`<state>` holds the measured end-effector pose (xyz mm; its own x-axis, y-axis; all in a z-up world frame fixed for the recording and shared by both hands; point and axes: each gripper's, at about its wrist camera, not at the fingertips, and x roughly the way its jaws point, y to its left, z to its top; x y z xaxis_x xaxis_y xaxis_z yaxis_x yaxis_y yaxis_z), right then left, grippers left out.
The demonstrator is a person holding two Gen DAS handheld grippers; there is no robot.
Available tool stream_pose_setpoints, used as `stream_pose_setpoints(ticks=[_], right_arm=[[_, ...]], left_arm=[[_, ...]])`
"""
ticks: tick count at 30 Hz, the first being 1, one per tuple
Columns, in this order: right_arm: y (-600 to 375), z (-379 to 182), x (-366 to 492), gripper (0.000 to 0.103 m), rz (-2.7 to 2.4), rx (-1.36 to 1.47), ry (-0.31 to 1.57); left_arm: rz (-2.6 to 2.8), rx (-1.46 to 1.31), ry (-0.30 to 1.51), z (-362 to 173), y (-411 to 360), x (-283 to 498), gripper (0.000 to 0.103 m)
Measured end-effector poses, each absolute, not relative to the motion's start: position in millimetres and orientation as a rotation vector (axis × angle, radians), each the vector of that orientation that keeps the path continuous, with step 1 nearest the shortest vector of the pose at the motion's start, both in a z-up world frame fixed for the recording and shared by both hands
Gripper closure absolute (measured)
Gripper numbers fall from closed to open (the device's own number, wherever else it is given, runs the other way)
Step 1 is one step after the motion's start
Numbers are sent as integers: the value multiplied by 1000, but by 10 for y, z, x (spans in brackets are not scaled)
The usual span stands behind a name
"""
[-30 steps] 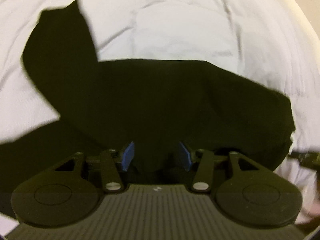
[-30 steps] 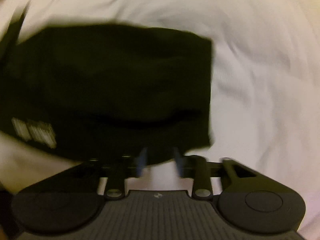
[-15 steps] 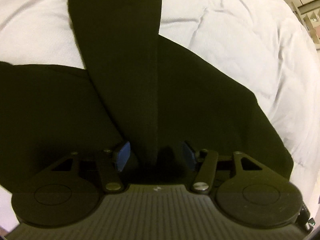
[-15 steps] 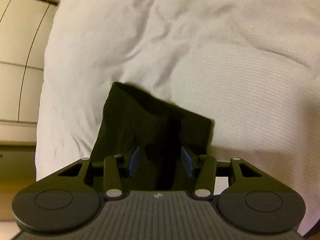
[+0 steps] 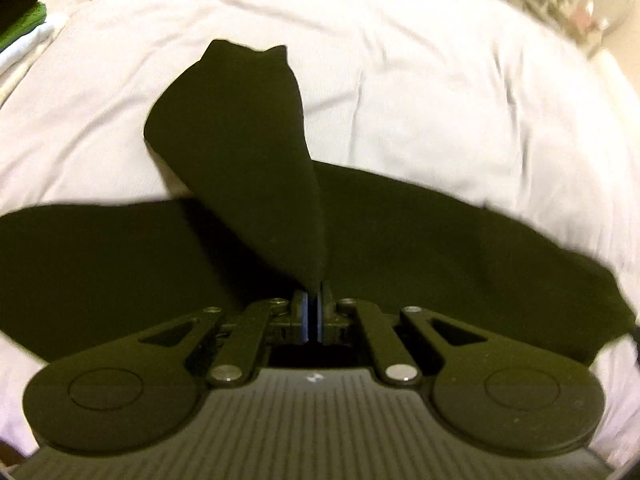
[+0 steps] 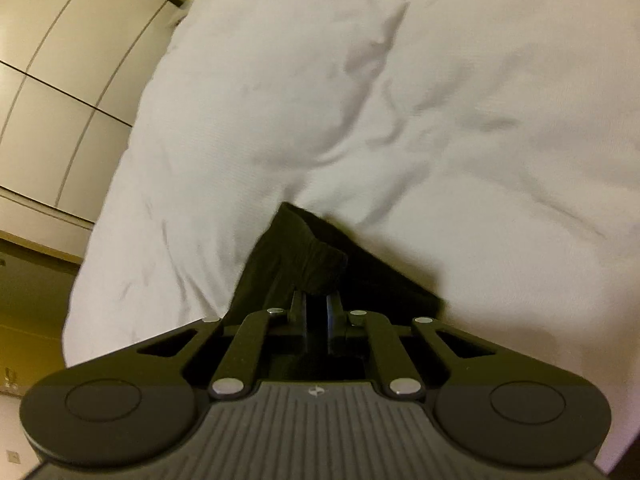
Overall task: Fold clothes
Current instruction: 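Lay the pant leg over the folded pants and open both grippers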
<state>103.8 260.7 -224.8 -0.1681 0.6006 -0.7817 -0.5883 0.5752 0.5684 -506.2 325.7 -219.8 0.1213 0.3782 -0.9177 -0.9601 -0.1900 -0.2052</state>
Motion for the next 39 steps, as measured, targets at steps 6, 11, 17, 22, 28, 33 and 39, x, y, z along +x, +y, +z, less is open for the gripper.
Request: stream_pose_setpoints(ticks=[6, 11, 17, 22, 28, 33, 39], right_arm=[[2539, -2456, 1082, 95, 1010, -50, 1394], [2500, -2543, 1112, 95, 1026, -93, 1390], [2544, -2603, 1080, 81, 1002, -266, 1393], [2691, -2163, 733, 51, 1084, -488, 1203], [2783, -2337, -62, 53, 1262, -721, 1337], [2819, -2338, -774, 63, 1461, -706, 1412], [2850, -2486, -1501, 63, 1439, -756, 1451]], left_arm=[[1441, -1127, 724, -2385, 3066, -4890, 101], [1463, -1109, 738, -2471, 2964, -4834, 100], [1511, -1118, 846, -2683, 2965, -4704, 94], [1542, -1131, 840, -2372, 2819, -4721, 81], [1589, -1166, 891, -2235, 2771, -4871, 81], [1619, -1189, 851, -2126, 2770, -5270, 81], [1532, -1217, 866, -2226, 2923, -5797, 81]])
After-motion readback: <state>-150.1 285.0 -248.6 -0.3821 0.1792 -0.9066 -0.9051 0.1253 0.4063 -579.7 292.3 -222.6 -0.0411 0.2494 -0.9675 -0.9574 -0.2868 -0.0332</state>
